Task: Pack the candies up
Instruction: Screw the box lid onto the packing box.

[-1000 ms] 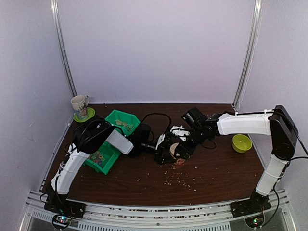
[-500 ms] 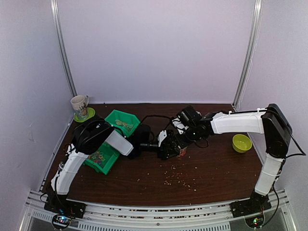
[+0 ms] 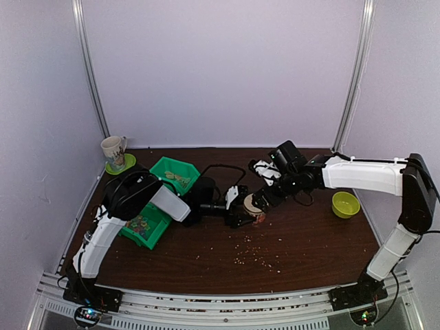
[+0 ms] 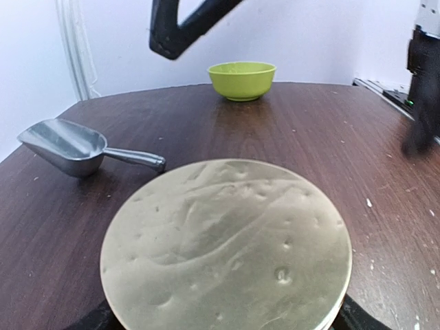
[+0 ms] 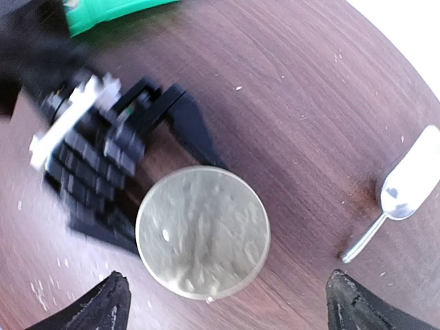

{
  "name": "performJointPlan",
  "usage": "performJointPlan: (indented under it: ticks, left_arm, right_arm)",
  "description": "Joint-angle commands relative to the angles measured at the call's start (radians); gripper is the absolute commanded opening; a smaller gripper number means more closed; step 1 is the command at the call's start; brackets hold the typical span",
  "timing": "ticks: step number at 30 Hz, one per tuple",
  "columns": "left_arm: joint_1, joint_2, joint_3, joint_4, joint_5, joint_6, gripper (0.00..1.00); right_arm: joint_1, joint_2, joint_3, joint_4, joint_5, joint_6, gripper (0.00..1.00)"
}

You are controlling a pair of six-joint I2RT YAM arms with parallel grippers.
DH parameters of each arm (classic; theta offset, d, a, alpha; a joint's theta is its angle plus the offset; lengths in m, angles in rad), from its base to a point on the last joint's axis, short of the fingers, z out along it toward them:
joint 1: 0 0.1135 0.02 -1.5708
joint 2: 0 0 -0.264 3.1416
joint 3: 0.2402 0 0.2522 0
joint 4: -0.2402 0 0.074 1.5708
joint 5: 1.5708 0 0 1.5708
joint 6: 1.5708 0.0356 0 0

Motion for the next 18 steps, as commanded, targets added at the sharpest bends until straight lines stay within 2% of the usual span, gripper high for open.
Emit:
performJointPlan:
  ticks: [1,4,9,18]
  left_arm:
    - [0.015,0.075,-0.057,-0.335,0.158,0.177,0.67]
    - [0.014,0.059,-0.068,-0.378,0.264,0.264,0.68]
    - [0.014,0.05,-0.055,-0.513,0.354,0.399,0.67]
    - [0.013,0.064,-0.002,-0.656,0.41,0.502,0.68]
  right_arm:
    - [-0.011,-0.079,-0.069,-0.002,-0.134,-0.281,1.0]
    - [-0.014,-0.077,-0.073,-0.001,-0.196,-0.355,1.0]
    - [-0.012,-0.03,-0.054,-0.026,-0.299,-0.449,1.0]
    - [0.0,-0.016,-0.082,0.014,-0.374,-0.492,1.0]
